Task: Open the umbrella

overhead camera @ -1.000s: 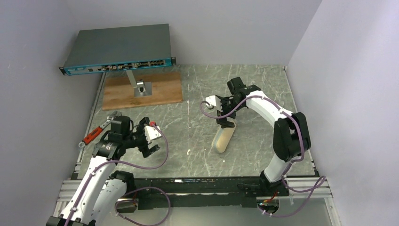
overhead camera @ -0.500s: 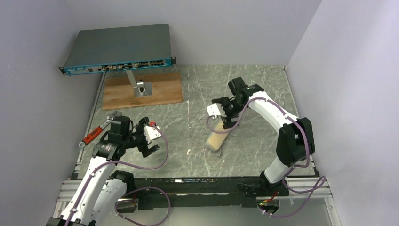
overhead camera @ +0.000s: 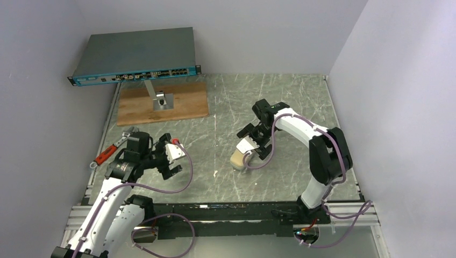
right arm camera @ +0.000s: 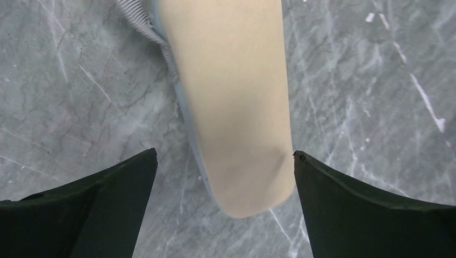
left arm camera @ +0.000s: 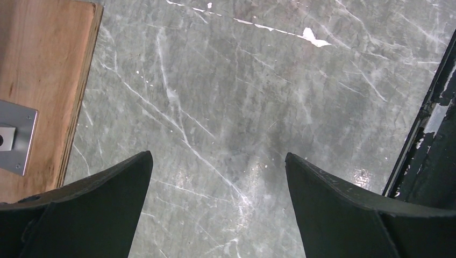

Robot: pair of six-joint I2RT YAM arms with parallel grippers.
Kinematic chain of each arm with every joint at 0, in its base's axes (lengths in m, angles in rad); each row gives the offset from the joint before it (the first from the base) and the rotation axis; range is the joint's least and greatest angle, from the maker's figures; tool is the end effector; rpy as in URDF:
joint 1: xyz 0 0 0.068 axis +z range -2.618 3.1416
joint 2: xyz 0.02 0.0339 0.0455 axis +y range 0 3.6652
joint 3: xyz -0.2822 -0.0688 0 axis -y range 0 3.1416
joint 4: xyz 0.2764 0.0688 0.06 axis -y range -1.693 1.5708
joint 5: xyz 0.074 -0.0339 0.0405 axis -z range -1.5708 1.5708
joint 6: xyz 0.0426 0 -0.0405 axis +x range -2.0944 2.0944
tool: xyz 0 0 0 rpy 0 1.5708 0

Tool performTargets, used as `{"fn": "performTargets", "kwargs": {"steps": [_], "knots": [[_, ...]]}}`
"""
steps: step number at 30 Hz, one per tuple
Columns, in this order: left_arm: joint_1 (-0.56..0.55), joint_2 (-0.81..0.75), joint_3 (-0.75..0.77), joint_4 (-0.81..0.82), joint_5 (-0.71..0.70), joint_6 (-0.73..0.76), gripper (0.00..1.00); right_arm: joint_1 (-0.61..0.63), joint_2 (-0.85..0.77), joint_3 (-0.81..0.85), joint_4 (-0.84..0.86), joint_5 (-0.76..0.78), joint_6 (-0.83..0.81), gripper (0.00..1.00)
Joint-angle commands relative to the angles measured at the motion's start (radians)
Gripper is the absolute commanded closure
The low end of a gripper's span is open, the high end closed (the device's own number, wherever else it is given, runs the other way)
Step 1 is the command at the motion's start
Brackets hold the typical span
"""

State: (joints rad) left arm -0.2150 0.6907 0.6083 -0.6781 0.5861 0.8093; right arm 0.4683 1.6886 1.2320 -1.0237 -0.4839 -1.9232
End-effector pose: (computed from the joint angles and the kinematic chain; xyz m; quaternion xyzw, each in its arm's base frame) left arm 0.1534 -0.0576 0.2549 0.5304 0.7112 -0.1434 0.4385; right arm 0.2925 0.1702 0.2145 -0.9064 0.3452 0.1496 0.1920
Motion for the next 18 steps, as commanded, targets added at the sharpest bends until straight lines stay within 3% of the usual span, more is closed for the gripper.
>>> {"fn": "performTargets", "kwargs": {"steps": [1, 10, 15, 18], "knots": [[-0.014, -0.008, 0.037, -0.009, 0.006, 0.025, 0.00, 0.006, 0.063, 0.011, 0.017, 0.008, -0.022, 0.00], [-0.096, 0.079, 0.029, 0.155, -0.036, -0.094, 0.21, -0.023, 0.158, 0.074, 0.078, -0.079, 0.395, 0.13], [-0.199, 0.159, 0.012, 0.352, -0.070, -0.176, 0.36, -0.027, 0.069, -0.047, 0.219, -0.089, 0.679, 0.39], [-0.271, 0.217, 0.007, 0.457, -0.107, -0.199, 0.42, -0.028, 0.036, -0.085, 0.302, -0.074, 0.935, 0.45]]}}
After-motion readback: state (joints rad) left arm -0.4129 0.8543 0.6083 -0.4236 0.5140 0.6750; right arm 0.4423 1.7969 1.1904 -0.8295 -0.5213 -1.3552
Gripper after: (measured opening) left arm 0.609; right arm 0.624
